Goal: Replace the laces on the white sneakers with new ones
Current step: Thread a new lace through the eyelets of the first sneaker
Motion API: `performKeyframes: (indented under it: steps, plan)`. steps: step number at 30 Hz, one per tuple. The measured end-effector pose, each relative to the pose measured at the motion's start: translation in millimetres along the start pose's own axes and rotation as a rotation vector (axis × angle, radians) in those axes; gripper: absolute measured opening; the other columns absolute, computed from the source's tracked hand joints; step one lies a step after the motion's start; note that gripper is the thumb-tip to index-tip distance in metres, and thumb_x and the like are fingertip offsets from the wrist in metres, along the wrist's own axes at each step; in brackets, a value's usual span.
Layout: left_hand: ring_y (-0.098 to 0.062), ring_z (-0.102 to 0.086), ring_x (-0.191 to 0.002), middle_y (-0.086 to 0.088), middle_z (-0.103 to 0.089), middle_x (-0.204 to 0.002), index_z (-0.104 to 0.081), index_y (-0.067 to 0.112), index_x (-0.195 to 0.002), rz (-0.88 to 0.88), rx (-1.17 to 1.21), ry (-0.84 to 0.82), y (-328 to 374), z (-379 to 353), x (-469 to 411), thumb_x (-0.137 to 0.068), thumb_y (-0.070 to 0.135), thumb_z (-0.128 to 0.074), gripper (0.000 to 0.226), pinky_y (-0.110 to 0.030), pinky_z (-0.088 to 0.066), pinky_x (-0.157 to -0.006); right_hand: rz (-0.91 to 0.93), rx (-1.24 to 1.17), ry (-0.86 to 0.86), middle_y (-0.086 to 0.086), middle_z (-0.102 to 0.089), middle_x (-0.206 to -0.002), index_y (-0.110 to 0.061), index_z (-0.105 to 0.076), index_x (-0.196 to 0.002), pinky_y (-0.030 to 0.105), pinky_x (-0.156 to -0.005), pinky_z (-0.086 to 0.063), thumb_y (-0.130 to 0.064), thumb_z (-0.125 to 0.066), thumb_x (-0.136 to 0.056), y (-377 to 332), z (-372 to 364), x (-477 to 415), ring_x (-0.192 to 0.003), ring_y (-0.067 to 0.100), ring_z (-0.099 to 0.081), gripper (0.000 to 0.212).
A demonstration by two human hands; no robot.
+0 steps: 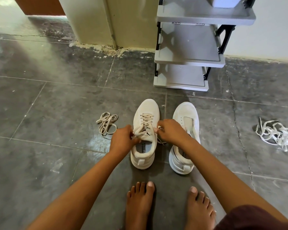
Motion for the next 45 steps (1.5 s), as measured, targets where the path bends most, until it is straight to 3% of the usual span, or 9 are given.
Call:
performKeyframes:
  steps: [6, 11, 13, 17, 20, 24, 29, 38, 45]
  plan:
    - [-0.029, -0.058, -0.072, -0.006, -0.059, -0.074, -0.046, 0.014, -0.077, 0.031, -0.061, -0.001, -1.6, -0.5, -0.3, -0.074, 0.026, -0.076, 0.033, -0.033, -0.04, -0.059, -0.015, -0.578, 0.155, 0.01, -0.053, -0.102, -0.002, -0.061, -0.092, 0.03, -0.081, -0.039, -0.017, -0.046, -0.098, 11.1, 57.1, 7.1, -0.089, 0.016, -0.047, 0.022]
    - [-0.03, -0.058, -0.075, -0.009, -0.062, -0.079, -0.046, 0.014, -0.077, 0.031, -0.07, -0.026, 2.1, -0.6, -0.2, -0.074, 0.028, -0.076, 0.033, -0.034, -0.041, -0.06, 0.016, -0.803, -0.031, -0.002, -0.064, -0.092, -0.015, -0.06, -0.084, 0.01, -0.078, -0.042, -0.017, -0.042, -0.1, 9.3, 49.6, 20.6, -0.084, -0.003, -0.058, 0.024]
    - [-0.028, -0.059, -0.076, -0.008, -0.062, -0.079, -0.048, 0.013, -0.079, 0.04, -0.048, -0.046, 1.2, 1.0, -0.8, -0.072, 0.029, -0.078, 0.035, -0.034, -0.042, -0.061, -0.003, -0.765, -0.142, 0.009, -0.071, -0.09, -0.014, -0.058, -0.072, 0.02, -0.082, -0.044, -0.014, -0.046, -0.097, 13.4, 44.6, 20.5, -0.085, 0.01, -0.064, 0.028]
    - [-0.018, -0.059, -0.079, 0.003, -0.061, -0.084, -0.053, 0.017, -0.089, 0.022, -0.015, -0.096, 4.5, 7.3, -4.4, -0.068, 0.037, -0.081, 0.041, -0.033, -0.046, -0.066, -0.036, -0.439, -0.311, 0.002, -0.071, -0.075, -0.008, -0.067, -0.073, 0.01, -0.065, -0.044, -0.034, -0.055, -0.093, 17.2, 30.3, 19.2, -0.061, -0.001, -0.058, 0.034]
    - [-0.015, -0.06, -0.079, 0.007, -0.06, -0.088, -0.054, 0.023, -0.094, -0.058, 0.011, -0.057, 14.7, 14.9, -7.4, -0.071, 0.036, -0.079, 0.037, -0.033, -0.049, -0.068, -0.047, -0.148, -0.196, 0.008, -0.07, -0.083, -0.005, -0.07, -0.087, 0.028, -0.074, -0.046, -0.04, -0.056, -0.09, 18.0, 18.9, 8.6, -0.077, 0.017, -0.062, 0.038]
    - [-0.016, -0.061, -0.078, 0.006, -0.065, -0.085, -0.061, 0.02, -0.09, -0.108, 0.005, -0.016, 21.9, 17.4, -10.8, -0.077, 0.027, -0.074, 0.02, -0.031, -0.05, -0.068, -0.061, -0.139, 0.009, 0.009, -0.066, -0.107, -0.011, -0.062, -0.11, 0.033, -0.084, -0.048, -0.014, -0.056, -0.089, 9.2, 8.1, -4.6, -0.097, 0.026, -0.06, 0.022]
    - [-0.013, -0.061, -0.077, 0.008, -0.066, -0.081, -0.062, 0.021, -0.084, -0.111, -0.01, -0.009, 20.1, 15.9, -11.7, -0.076, 0.026, -0.074, 0.015, -0.027, -0.048, -0.066, -0.067, -0.135, -0.031, 0.013, -0.064, -0.095, -0.007, -0.059, -0.091, 0.033, -0.076, -0.044, -0.011, -0.051, -0.088, 8.2, -11.0, -11.4, -0.087, 0.026, -0.056, 0.01]
    - [-0.013, -0.061, -0.079, 0.004, -0.065, -0.088, -0.063, 0.019, -0.09, -0.089, 0.023, -0.087, 24.7, 21.3, -12.4, -0.077, 0.023, -0.074, 0.017, -0.028, -0.049, -0.069, -0.362, -1.37, 0.046, -0.001, -0.054, -0.052, -0.01, -0.052, -0.084, 0.028, -0.059, -0.051, -0.009, -0.045, -0.095, 15.1, 37.5, -14.4, -0.04, 0.008, -0.048, 0.013]
    - [-0.009, -0.055, -0.069, 0.001, -0.066, -0.089, -0.065, 0.022, -0.091, -0.072, 0.586, -0.197, 71.3, 58.7, -7.4, -0.088, 0.001, -0.051, 0.026, -0.017, -0.045, -0.057, -0.166, -1.76, -0.074, 0.01, -0.062, -0.096, -0.004, -0.057, -0.104, 0.033, -0.081, -0.052, -0.002, -0.032, -0.097, -26.4, 76.7, -13.3, -0.089, 0.02, -0.061, 0.025]
Point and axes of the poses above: each hand's wrist, its own x-axis away from the middle knuckle, its own z-axis out of the back of the hand, y = z × x, the point moved 4 cm from there along -x, towards the middle knuckle
